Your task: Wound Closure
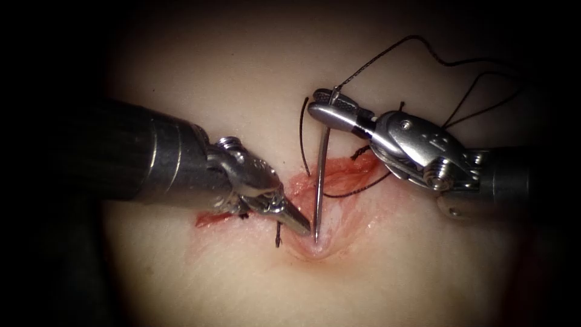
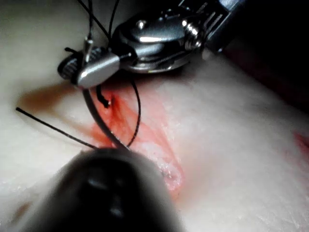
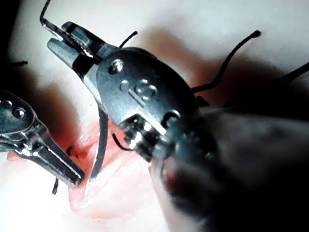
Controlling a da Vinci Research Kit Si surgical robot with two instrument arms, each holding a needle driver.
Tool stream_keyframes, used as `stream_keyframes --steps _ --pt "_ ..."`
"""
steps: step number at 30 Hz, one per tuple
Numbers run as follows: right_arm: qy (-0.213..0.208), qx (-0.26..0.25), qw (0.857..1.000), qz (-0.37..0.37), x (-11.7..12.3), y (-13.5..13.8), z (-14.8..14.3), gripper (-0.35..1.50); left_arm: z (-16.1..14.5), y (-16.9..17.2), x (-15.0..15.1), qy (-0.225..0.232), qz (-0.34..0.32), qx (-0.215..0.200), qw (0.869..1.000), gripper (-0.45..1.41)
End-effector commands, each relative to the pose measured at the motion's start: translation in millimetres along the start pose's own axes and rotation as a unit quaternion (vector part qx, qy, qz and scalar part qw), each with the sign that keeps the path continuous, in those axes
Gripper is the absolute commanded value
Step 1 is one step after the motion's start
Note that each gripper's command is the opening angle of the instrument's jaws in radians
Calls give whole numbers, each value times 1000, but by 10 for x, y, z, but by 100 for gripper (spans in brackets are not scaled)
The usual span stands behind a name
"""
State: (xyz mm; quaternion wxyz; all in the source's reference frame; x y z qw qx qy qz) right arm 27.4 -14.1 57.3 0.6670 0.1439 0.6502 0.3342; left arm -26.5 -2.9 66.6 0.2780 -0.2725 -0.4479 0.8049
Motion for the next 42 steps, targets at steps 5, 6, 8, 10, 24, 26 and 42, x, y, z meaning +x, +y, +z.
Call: stream_keyframes --steps 5,6,8,10,24,26,42 --pt "-2 4 1000 1 1 0 9 -35 -4 2 5 2 1 -4 1000 -45" --pt "-2 3 1000 1 2 1 9 -35 -9 3 7 3 0 -6 1000 -45" --pt "0 2 1000 3 6 2 9 -35 -19 8 8 2 10 -12 1000 -45" --pt "3 2 1000 3 11 4 10 -35 -26 13 7 1 22 -16 1000 -45" --pt "16 0 1000 -9 26 10 11 -35 21 40 -38 -95 23 -68 993 -45" --pt "16 1 1000 -9 26 10 11 -35 25 39 -34 -94 23 -65 993 -45" --pt "16 3 1000 -13 25 10 13 -35 39 10 -4 -23 12 -26 999 -45"
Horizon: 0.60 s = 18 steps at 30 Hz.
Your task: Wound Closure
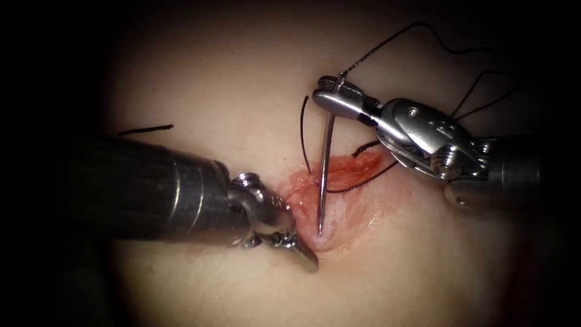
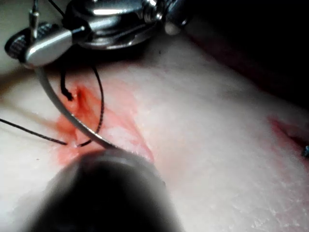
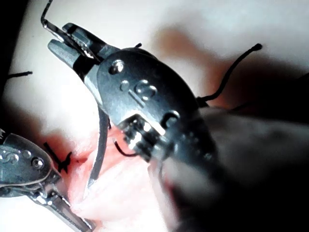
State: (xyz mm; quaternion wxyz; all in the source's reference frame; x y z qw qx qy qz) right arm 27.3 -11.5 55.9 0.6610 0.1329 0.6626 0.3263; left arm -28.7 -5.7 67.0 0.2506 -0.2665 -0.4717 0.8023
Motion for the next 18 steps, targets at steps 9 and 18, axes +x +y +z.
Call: stream_keyframes --steps 9,18 --pt "1 -1 1000 -12 -2 1 9 -35 3 -6 1 1 0 10 1000 -45" --pt "-1 1 998 -59 -2 1 11 -35 1 -6 4 5 -2 11 1000 -45"
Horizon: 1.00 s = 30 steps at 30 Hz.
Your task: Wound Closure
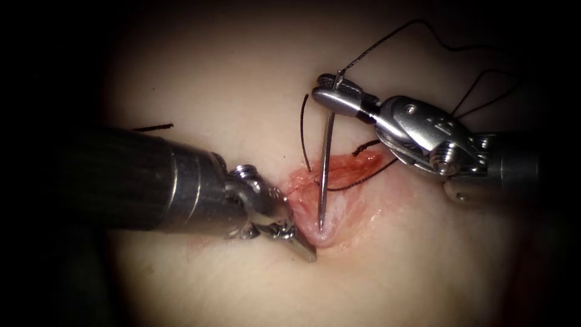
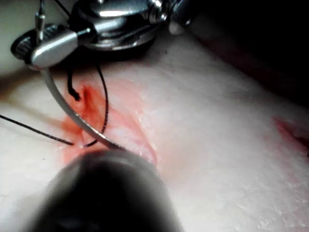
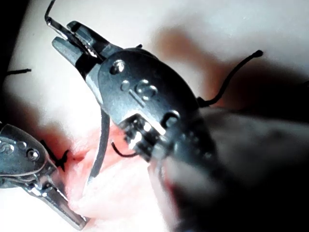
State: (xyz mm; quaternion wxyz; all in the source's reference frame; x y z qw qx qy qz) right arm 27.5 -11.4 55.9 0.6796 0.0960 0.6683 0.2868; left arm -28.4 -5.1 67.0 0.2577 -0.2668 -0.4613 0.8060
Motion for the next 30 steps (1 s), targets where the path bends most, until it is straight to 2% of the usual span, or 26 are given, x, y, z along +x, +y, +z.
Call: stream_keyframes --steps 1,11,24,30 --pt "-1 0 1000 -14 -2 0 9 -35 5 -3 2 0 0 -1 1000 -45" --pt "-3 1 998 -62 -2 -2 9 -35 2 -3 2 1 -1 -2 1000 -45" --pt "-8 15 997 -72 -15 -16 13 -35 -4 -5 5 12 -4 5 1000 -45" --pt "-11 12 999 -46 -15 -15 12 -35 -4 -5 5 13 -5 5 1000 -45"
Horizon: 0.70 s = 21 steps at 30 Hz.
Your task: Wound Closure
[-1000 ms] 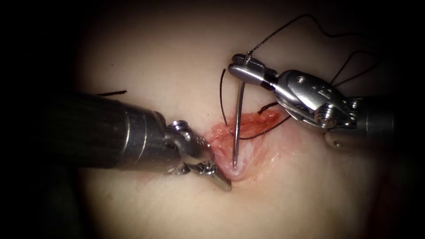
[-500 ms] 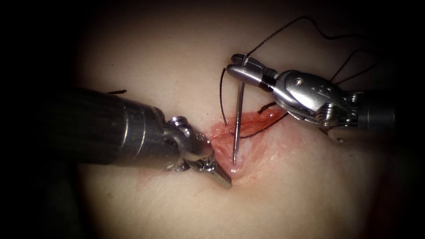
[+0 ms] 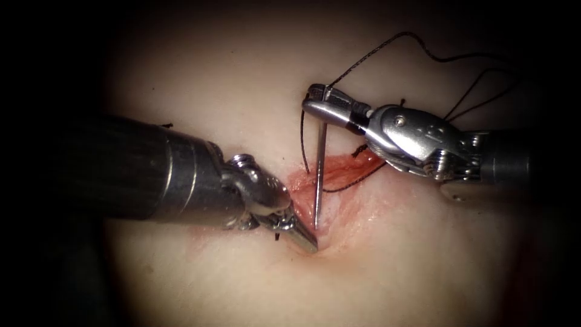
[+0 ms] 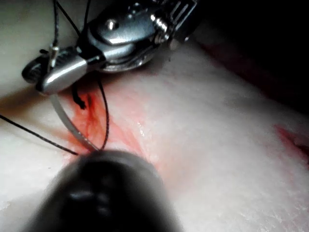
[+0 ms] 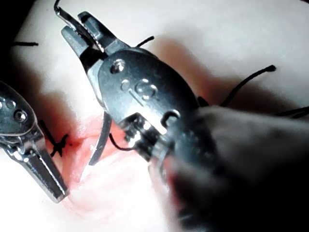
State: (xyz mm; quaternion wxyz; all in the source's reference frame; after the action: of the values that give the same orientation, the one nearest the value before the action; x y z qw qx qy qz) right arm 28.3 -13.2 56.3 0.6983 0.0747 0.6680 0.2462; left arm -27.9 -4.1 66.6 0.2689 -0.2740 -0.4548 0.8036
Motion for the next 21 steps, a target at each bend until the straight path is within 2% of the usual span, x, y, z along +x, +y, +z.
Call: stream_keyframes --steps 1,21 --pt "-2 1 1000 4 -3 -1 8 -35 6 -3 1 0 0 0 1000 -45" --pt "-22 0 998 62 -18 -7 4 -35 6 -4 -1 -3 1 4 1000 -45"
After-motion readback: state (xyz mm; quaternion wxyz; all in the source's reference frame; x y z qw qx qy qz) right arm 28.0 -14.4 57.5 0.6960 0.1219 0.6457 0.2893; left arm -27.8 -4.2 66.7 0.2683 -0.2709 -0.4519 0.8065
